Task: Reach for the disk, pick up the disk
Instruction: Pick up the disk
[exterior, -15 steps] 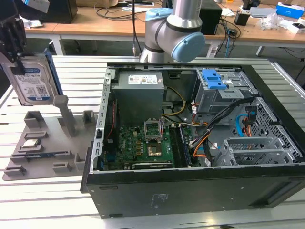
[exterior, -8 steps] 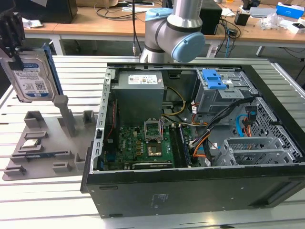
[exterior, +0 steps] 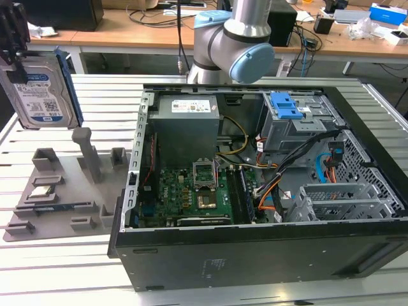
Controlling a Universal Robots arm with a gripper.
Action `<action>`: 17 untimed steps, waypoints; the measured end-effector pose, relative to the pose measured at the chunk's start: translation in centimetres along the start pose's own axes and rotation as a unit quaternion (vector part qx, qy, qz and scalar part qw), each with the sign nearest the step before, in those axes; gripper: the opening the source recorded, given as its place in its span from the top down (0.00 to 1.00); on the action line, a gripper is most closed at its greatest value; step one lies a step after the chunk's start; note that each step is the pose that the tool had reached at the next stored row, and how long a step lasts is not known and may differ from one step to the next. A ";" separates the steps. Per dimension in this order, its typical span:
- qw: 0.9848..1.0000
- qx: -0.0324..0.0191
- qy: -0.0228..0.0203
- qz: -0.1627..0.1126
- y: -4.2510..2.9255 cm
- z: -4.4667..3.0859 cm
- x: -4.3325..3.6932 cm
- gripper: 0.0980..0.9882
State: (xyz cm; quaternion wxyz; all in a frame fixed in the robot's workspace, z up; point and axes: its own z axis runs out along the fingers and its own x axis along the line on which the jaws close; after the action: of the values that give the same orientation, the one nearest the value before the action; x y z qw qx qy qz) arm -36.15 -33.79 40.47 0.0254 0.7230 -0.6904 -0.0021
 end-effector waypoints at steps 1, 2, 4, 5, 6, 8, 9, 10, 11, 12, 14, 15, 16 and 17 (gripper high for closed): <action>1.000 0.000 0.000 0.000 -0.01 -0.18 0.00 0.70; 1.000 0.000 0.000 0.000 -0.02 -0.31 0.00 0.70; 1.000 0.000 0.000 0.000 -0.05 -0.61 0.00 0.70; 1.000 0.000 0.000 0.000 -0.06 -0.80 0.00 0.70; 1.000 0.000 0.000 0.000 -0.07 -0.94 0.00 0.70; 1.000 0.000 0.000 0.000 -0.10 -1.30 0.00 0.70; 1.000 0.000 0.000 0.000 -0.12 -1.60 0.00 0.70; 1.000 0.000 0.000 0.000 -0.15 -1.87 0.01 0.70; 1.000 0.000 0.000 0.000 -0.16 -2.00 0.01 0.70; 1.000 0.000 0.000 0.000 -0.17 -2.13 0.01 0.70; 1.000 0.000 0.000 0.000 -0.22 -2.61 0.01 0.70; 1.000 0.000 0.000 0.000 -0.24 -2.81 0.00 0.70; 1.000 0.000 0.000 0.000 -0.24 -3.07 0.01 0.70; 1.000 0.000 0.000 0.000 -0.25 -3.28 0.01 0.70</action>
State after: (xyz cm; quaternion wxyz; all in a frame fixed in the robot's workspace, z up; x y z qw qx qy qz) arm -35.77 -33.67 43.74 0.0254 0.7230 -0.6904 -0.0021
